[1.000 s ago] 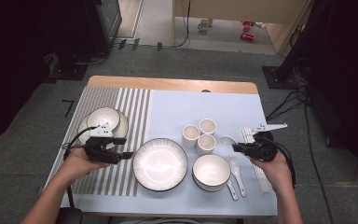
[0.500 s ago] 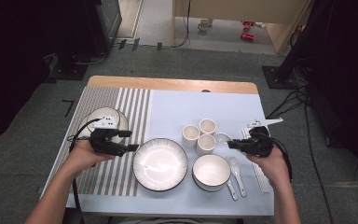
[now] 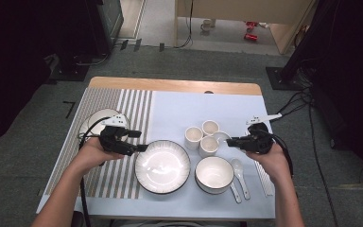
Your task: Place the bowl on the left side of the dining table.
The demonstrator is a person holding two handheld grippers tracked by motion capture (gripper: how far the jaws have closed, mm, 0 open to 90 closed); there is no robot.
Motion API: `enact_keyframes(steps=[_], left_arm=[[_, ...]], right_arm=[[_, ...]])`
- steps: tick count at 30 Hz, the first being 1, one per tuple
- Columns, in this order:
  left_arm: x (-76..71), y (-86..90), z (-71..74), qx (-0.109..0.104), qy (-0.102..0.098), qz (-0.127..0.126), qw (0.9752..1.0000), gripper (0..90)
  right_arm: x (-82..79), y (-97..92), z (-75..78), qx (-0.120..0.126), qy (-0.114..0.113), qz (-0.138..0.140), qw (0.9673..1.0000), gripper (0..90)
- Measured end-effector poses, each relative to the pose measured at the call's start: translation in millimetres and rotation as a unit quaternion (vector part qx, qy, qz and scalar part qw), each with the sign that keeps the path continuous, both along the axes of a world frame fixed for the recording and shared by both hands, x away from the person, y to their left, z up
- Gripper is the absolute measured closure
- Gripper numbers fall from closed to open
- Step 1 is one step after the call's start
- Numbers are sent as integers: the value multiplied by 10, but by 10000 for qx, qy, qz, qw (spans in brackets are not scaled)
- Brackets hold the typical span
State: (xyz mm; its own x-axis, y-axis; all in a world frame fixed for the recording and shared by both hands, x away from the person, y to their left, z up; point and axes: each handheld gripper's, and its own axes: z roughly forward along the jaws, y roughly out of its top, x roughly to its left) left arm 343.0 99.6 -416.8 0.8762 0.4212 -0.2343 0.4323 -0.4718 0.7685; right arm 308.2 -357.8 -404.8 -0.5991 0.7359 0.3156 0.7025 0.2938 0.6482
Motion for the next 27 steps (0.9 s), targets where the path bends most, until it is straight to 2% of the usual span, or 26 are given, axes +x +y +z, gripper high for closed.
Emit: enact_keyframes(steps=[7, 10, 14, 16, 18, 20, 27], left_arm=[[79, -157, 48, -133, 71, -118, 9998, 334], [102, -204, 51, -147, 16, -157, 9998, 338], [119, -229, 48, -279, -61, -142, 9995, 345], [139, -234, 51, -262, -84, -151, 9995, 360], [181, -242, 59, -331, 25, -174, 9993, 404], [207, -270, 83, -297, 15, -186, 9994, 404], [168, -384, 159, -339, -147, -319, 9988, 406]], right_arm=[[52, 24, 28, 50, -30, 109, 9999, 831], [68, 20, 38, 69, -15, 134, 9999, 831], [101, 11, 54, 106, -41, 158, 9998, 831], [99, 26, 57, 141, -34, 185, 9997, 830], [99, 59, 58, 156, -32, 216, 9996, 831], [100, 95, 64, 161, -41, 277, 9995, 831], [95, 225, 85, 151, 3, 450, 9989, 831]])
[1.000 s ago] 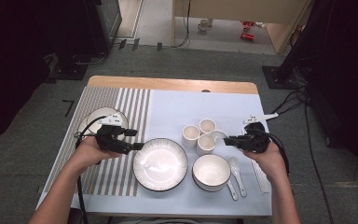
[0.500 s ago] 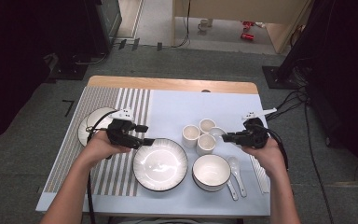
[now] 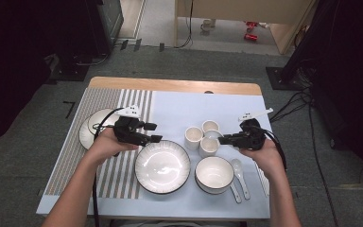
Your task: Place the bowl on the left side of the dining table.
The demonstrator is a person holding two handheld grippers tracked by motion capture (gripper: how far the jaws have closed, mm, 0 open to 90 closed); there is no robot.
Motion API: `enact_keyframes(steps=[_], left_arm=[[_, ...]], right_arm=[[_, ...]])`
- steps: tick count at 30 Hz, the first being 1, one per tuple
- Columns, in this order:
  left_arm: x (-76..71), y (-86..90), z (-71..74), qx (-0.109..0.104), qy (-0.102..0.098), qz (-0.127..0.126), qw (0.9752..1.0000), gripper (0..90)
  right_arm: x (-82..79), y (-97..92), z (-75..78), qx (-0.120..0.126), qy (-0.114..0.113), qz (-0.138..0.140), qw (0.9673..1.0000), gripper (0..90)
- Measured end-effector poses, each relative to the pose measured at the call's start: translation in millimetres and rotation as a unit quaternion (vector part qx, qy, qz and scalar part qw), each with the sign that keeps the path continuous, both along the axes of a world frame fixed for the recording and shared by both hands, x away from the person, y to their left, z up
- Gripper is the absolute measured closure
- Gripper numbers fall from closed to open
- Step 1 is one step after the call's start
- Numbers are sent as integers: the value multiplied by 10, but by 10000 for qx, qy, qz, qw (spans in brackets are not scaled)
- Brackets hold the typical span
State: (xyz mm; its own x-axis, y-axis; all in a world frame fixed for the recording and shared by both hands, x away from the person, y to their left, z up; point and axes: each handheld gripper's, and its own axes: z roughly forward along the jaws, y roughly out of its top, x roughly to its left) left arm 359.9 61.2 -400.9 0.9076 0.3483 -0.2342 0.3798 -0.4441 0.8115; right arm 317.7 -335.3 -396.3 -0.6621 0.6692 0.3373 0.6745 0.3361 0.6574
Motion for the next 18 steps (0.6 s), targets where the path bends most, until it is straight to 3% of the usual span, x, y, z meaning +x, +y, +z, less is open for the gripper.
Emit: enact_keyframes(steps=[7, 12, 18], left_arm=[[-18, -74, 6, -22, -39, 0, 10000, 405], [-30, -141, -19, 89, -72, -113, 9999, 402], [-61, -187, -19, 9, -82, -193, 9998, 419]], right_arm=[[1, 96, -5, -21, -1, 138, 9999, 831], [-4, 158, 3, -26, 9, 216, 9998, 831], [-8, 221, 15, -31, 2, 253, 9997, 831]])
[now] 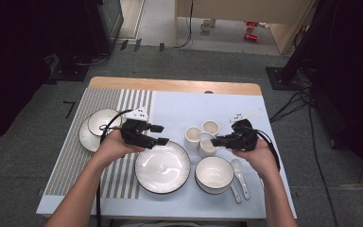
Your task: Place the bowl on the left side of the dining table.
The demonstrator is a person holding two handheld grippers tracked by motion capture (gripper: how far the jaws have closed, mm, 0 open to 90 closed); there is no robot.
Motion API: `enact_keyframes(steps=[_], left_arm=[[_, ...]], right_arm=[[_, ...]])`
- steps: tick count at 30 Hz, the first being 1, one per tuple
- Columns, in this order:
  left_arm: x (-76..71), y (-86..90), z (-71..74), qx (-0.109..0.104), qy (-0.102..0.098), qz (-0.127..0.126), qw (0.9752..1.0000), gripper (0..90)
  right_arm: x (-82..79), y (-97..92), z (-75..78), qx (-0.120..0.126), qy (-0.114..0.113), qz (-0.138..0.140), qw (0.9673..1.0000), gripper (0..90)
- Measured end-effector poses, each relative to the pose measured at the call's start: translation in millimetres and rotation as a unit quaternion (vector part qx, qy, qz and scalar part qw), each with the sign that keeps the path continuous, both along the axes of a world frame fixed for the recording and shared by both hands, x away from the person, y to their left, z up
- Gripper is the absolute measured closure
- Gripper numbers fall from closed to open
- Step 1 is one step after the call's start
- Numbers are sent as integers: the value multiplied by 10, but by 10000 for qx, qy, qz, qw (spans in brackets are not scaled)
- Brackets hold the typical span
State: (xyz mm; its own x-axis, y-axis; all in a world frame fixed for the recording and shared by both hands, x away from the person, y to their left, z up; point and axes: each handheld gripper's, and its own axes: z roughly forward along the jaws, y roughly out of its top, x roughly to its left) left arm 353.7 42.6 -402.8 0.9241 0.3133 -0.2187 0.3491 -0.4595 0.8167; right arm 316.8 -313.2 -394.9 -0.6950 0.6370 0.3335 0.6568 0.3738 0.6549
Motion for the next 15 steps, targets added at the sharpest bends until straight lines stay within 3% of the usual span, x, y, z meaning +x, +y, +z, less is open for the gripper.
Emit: enact_keyframes(steps=[7, 15], left_arm=[[-28, -42, 4, -9, -28, -159, 9999, 438], [-75, -126, 14, -85, -29, -311, 9995, 457]], right_arm=[[8, 87, 5, -113, 4, 110, 9999, 831], [-6, 138, 28, -48, -6, 165, 9999, 831]])
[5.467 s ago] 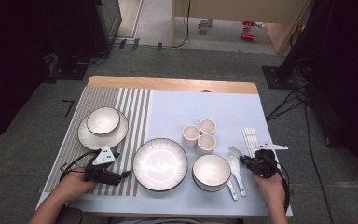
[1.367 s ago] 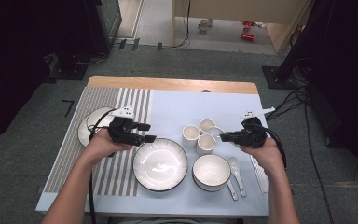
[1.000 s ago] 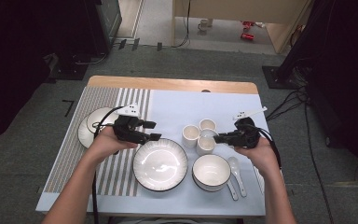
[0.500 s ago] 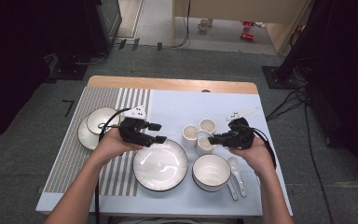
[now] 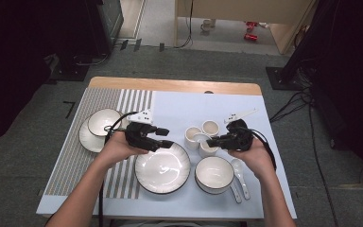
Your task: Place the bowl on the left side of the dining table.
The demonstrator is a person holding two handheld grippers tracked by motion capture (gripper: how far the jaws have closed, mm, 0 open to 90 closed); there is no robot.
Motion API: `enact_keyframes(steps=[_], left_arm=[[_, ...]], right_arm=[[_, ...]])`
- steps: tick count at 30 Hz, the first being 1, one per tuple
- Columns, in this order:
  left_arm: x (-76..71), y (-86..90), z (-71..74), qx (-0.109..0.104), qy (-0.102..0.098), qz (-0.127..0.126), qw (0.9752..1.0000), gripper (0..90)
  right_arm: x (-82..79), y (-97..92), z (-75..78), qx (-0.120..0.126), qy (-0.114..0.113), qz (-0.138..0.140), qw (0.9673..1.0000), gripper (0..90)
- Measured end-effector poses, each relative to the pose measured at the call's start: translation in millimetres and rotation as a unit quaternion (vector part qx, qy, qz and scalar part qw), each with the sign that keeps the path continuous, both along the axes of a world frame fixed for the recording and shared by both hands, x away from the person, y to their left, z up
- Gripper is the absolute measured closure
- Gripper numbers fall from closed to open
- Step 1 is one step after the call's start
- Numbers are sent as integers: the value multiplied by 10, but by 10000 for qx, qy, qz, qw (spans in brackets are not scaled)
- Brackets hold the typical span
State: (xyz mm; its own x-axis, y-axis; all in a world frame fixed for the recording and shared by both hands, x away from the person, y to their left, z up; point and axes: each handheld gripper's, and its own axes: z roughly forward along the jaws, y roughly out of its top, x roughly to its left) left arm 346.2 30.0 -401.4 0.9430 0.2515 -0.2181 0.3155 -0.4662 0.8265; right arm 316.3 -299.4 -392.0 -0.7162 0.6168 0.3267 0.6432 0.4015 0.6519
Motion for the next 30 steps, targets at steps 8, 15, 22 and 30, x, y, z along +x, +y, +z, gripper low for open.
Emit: enact_keyframes(steps=[8, 15, 22, 30], left_arm=[[-53, -84, 18, -91, -22, -153, 9998, 486], [-64, -148, 10, 15, 35, -79, 10000, 530], [-89, -206, -2, 46, -18, -130, 9999, 564], [-128, -265, -11, 64, -142, -184, 9997, 607]], right_arm=[[-10, 94, -3, -16, 18, 138, 9999, 831], [-22, 174, 2, -7, 44, 243, 9997, 831], [-46, 259, 10, -7, 40, 364, 9993, 831], [-51, 317, -14, -25, 85, 433, 9990, 830]])
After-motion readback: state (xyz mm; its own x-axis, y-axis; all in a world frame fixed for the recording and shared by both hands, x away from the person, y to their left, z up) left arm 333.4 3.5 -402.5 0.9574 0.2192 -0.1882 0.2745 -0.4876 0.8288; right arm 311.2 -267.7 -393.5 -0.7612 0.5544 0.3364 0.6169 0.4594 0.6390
